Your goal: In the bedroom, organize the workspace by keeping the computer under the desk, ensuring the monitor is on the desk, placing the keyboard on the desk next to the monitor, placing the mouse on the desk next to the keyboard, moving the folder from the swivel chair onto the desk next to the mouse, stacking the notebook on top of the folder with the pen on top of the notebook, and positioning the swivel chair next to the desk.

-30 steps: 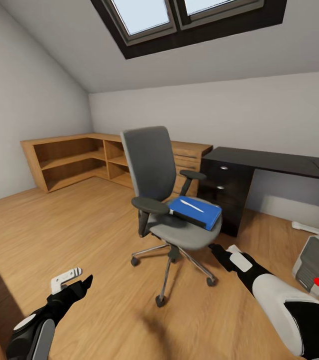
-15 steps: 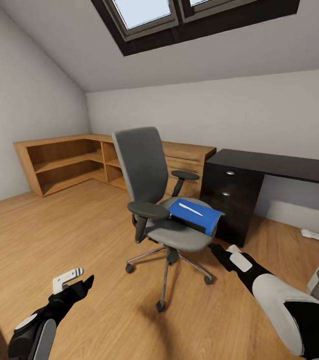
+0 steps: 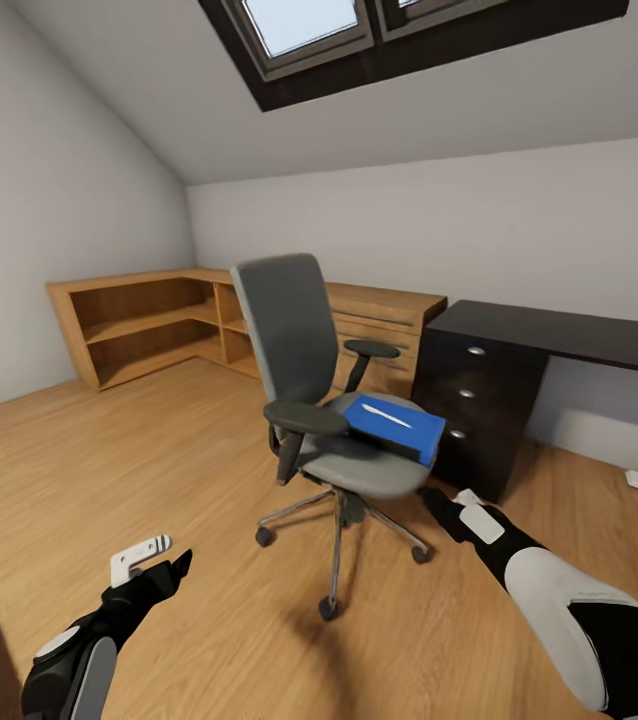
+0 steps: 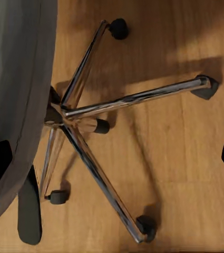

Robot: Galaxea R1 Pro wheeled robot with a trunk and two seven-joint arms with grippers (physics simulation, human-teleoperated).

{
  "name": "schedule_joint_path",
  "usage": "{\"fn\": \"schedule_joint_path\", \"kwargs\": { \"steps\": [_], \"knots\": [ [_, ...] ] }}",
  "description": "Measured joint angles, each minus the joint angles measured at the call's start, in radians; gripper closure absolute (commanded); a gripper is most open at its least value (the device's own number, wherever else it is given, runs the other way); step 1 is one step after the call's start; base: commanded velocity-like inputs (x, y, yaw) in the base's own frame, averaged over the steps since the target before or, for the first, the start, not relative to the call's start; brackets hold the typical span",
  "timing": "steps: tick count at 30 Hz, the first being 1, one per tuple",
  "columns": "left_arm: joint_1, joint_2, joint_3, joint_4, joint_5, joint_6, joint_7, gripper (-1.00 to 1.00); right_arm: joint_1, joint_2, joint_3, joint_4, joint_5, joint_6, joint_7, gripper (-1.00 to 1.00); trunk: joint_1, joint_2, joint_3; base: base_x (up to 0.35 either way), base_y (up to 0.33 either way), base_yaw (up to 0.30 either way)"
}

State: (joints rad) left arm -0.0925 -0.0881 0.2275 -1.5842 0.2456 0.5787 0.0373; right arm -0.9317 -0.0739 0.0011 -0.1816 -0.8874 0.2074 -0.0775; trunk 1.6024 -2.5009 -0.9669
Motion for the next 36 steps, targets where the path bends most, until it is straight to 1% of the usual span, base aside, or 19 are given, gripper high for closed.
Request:
{"fn": "schedule_joint_path", "kwargs": {
  "steps": [1, 2, 6, 7, 17, 21, 32, 36],
  "knots": [
    [0.000, 0.000, 0.000, 0.000, 0.000, 0.000, 0.000, -1.00, 0.000, 0.001, 0.005, 0.001, -0.011, 0.000, 0.003, -1.00, 0.000, 0.000, 0.000, -0.003, 0.000, 0.275],
    [-0.001, 0.000, 0.000, 0.001, 0.000, 0.000, 0.000, -1.00, 0.000, 0.001, 0.006, 0.001, -0.011, 0.000, 0.003, -1.00, 0.000, 0.000, 0.000, -0.002, 0.000, 0.275],
    [0.000, 0.000, 0.000, 0.007, -0.001, 0.000, 0.000, -1.00, 0.000, 0.000, 0.002, 0.000, -0.004, 0.000, 0.001, -1.00, 0.000, 0.000, 0.000, -0.001, 0.000, 0.276],
    [0.000, 0.000, 0.000, 0.007, -0.001, 0.000, 0.000, -1.00, 0.000, 0.001, 0.006, 0.001, -0.010, 0.000, 0.003, -1.00, 0.000, 0.000, 0.000, 0.000, 0.000, 0.276],
    [0.000, 0.000, 0.000, 0.011, -0.001, 0.000, 0.000, -1.00, 0.000, 0.000, 0.004, 0.000, -0.006, 0.000, 0.002, -1.00, 0.000, 0.000, 0.000, 0.000, 0.000, 0.268],
    [-0.001, 0.000, -0.002, 0.014, -0.001, 0.000, -0.002, -1.00, 0.001, 0.001, 0.008, 0.000, -0.014, 0.001, 0.003, -1.00, 0.000, 0.000, 0.000, 0.115, 0.000, 0.051],
    [0.000, 0.000, -0.002, 0.016, -0.001, -0.001, -0.005, -1.00, 0.001, 0.000, 0.008, -0.001, -0.009, 0.000, 0.002, -1.00, -0.001, 0.000, 0.000, 0.306, 0.000, 0.002],
    [0.000, 0.000, -0.002, 0.016, -0.001, -0.001, -0.002, -1.00, 0.001, 0.000, 0.006, -0.001, -0.010, 0.000, 0.004, -1.00, 0.000, 0.000, 0.000, 0.106, 0.000, 0.000]
  ]
}}
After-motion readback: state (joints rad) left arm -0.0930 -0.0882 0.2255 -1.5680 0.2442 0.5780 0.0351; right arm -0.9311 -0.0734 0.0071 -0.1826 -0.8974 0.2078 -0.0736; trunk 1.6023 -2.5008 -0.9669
